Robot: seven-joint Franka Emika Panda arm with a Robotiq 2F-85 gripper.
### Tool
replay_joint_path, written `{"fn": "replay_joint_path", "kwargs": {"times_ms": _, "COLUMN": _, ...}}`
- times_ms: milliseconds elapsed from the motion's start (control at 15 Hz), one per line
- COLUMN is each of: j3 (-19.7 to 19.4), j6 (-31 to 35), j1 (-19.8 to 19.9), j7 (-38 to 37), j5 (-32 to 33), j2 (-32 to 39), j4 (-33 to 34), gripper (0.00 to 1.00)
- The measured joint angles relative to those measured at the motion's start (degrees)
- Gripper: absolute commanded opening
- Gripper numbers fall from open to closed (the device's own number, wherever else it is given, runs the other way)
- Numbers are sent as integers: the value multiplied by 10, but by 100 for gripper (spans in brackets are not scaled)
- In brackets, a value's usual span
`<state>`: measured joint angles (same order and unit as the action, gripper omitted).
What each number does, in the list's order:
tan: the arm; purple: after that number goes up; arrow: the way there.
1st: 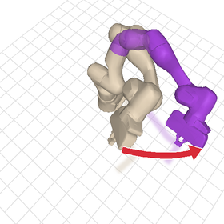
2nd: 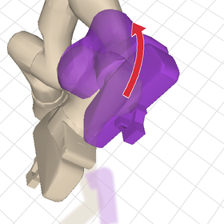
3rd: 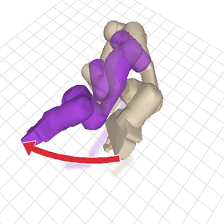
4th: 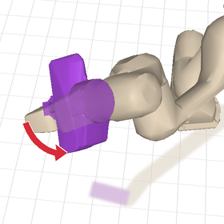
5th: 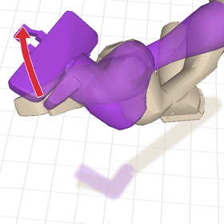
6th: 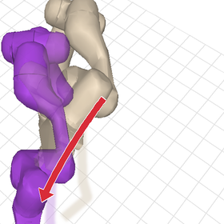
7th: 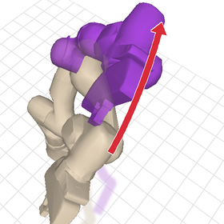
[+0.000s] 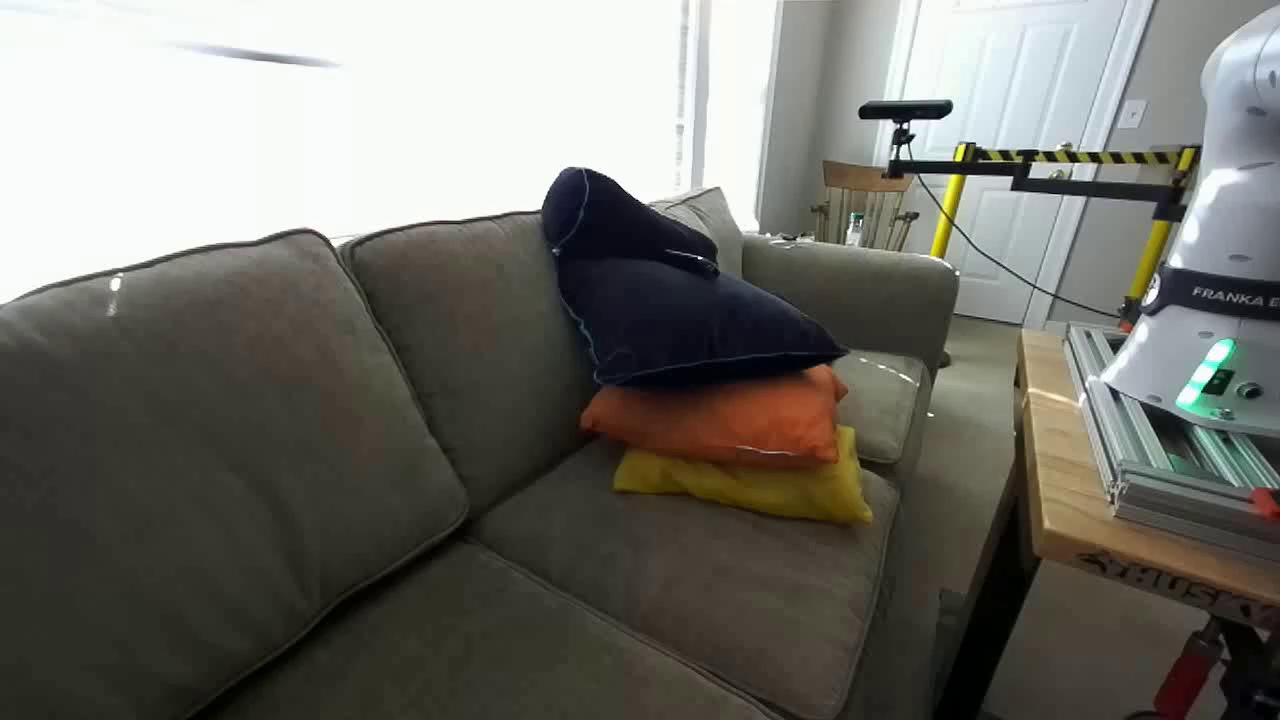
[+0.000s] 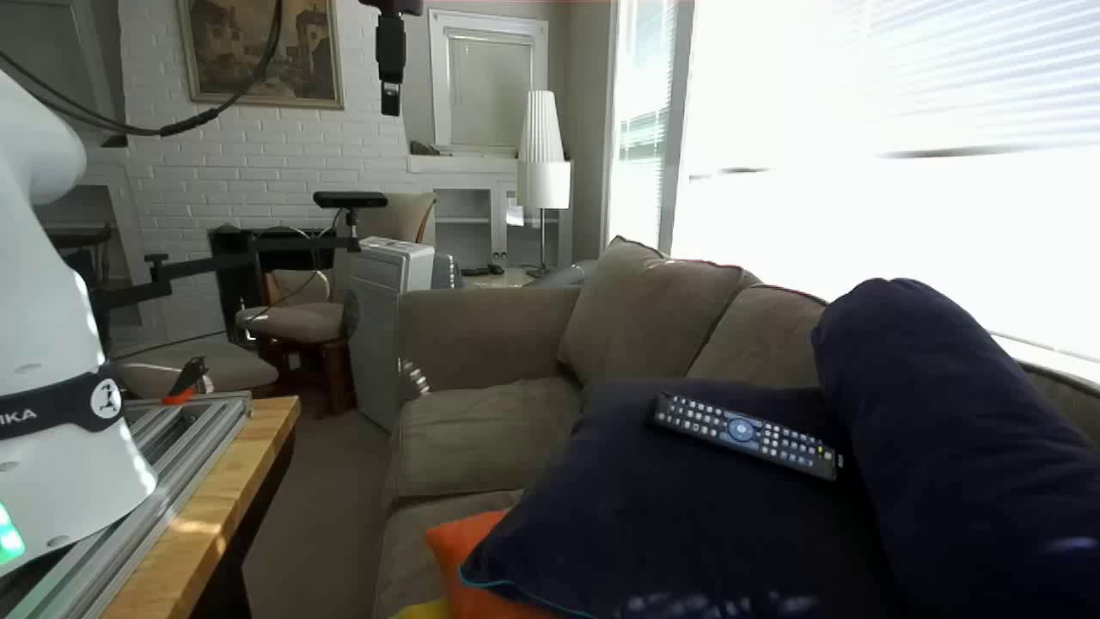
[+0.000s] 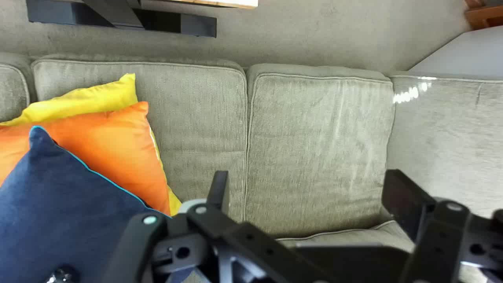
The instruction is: Remove the black remote from the blue pillow and put it on the sofa
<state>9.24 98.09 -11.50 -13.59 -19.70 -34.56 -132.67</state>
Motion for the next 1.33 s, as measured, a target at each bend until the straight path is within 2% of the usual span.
{"fn": "replay_joint_path", "kwargs": {"times_ms": 1000, "j3": 0, "j6": 0, "j1": 0, "j7": 0, "j5": 0, "j2": 0, "j4": 0, "gripper": 100}}
{"fn": "replay_joint_path", "kwargs": {"times_ms": 1200, "j3": 11, "j6": 14, "j1": 19, "j7": -18, "j5": 9, "j2": 1, "j4": -3, "gripper": 100}}
{"fn": "replay_joint_path", "kwargs": {"times_ms": 1333, "j3": 21, "j6": 58, "j1": 44, "j7": -41, "j5": 26, "j2": 6, "j4": -11, "gripper": 100}}
